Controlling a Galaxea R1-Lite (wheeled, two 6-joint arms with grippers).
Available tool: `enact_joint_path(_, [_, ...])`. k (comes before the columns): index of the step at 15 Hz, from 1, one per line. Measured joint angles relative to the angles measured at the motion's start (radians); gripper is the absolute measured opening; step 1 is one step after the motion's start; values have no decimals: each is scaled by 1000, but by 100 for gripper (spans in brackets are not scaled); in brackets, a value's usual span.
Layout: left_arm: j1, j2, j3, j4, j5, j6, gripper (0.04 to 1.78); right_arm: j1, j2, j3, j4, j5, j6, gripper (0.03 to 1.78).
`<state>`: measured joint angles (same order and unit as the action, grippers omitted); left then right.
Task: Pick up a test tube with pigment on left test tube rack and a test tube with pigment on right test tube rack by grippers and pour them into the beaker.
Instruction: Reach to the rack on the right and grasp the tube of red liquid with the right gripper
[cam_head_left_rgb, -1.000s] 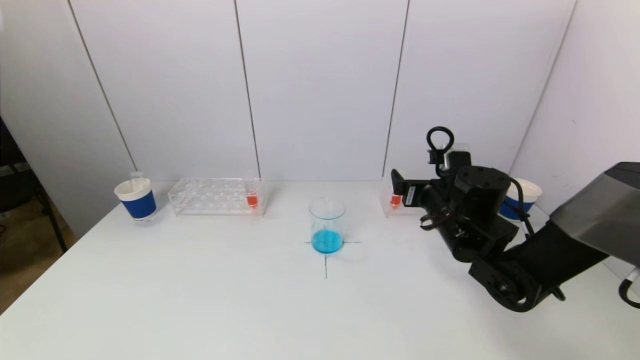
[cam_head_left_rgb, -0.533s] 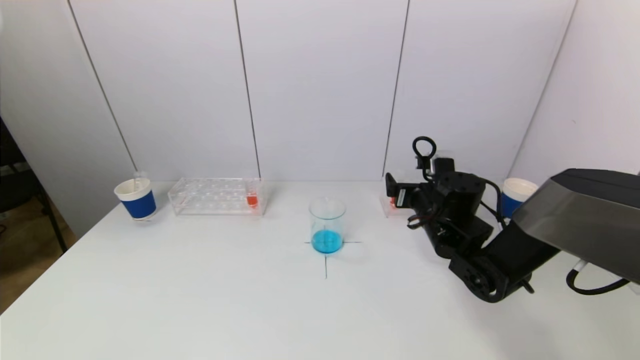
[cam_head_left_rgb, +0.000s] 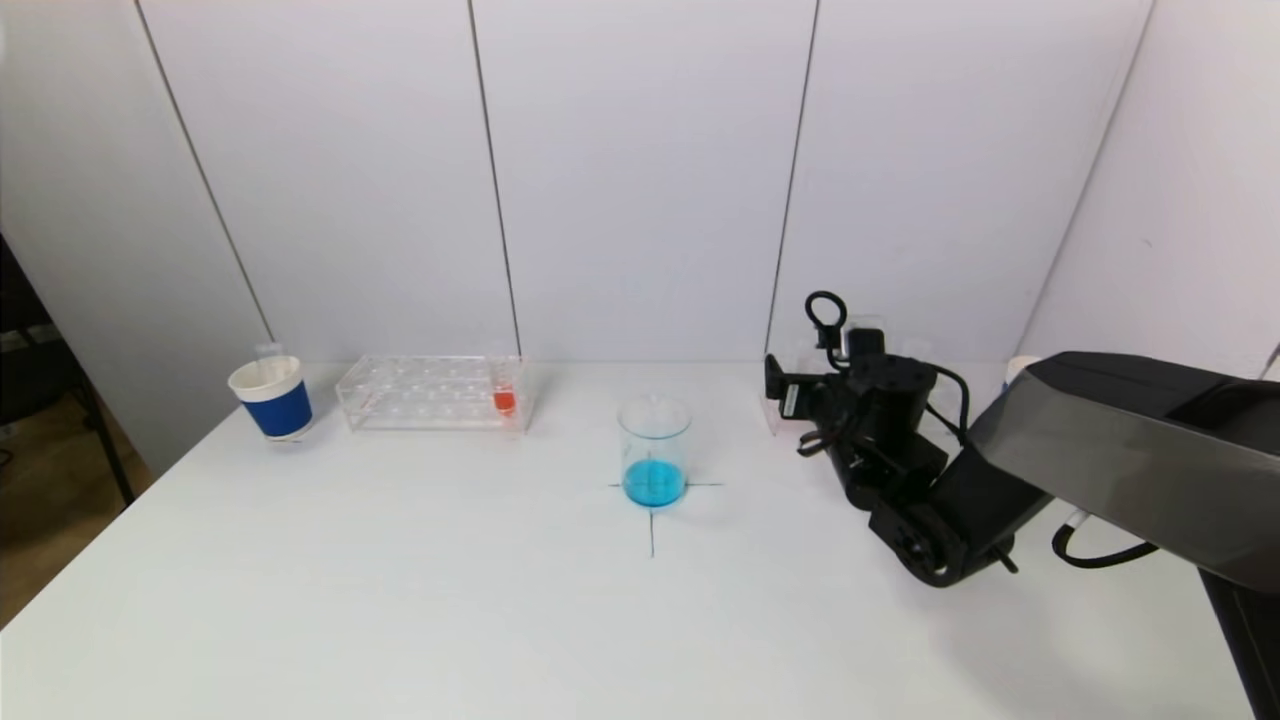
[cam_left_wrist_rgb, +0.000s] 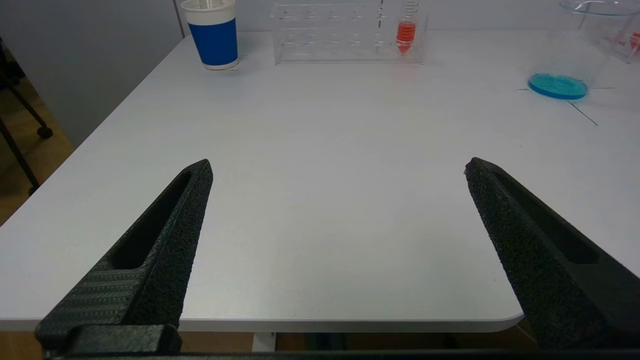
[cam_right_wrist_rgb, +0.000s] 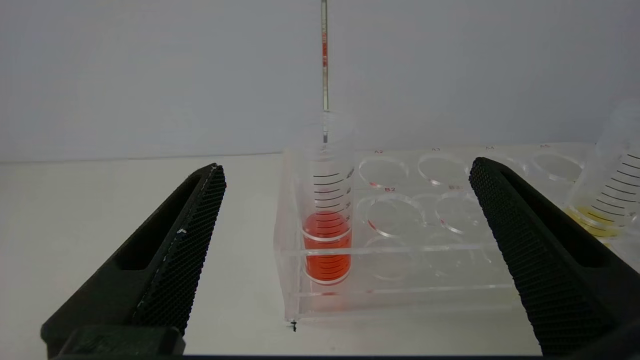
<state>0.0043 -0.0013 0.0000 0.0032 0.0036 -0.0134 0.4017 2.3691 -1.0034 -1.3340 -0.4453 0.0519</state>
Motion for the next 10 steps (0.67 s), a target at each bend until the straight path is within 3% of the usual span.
enact_joint_path(10, [0,0,0,0,-1,0,176,-4,70,-82,2,10,-11,177])
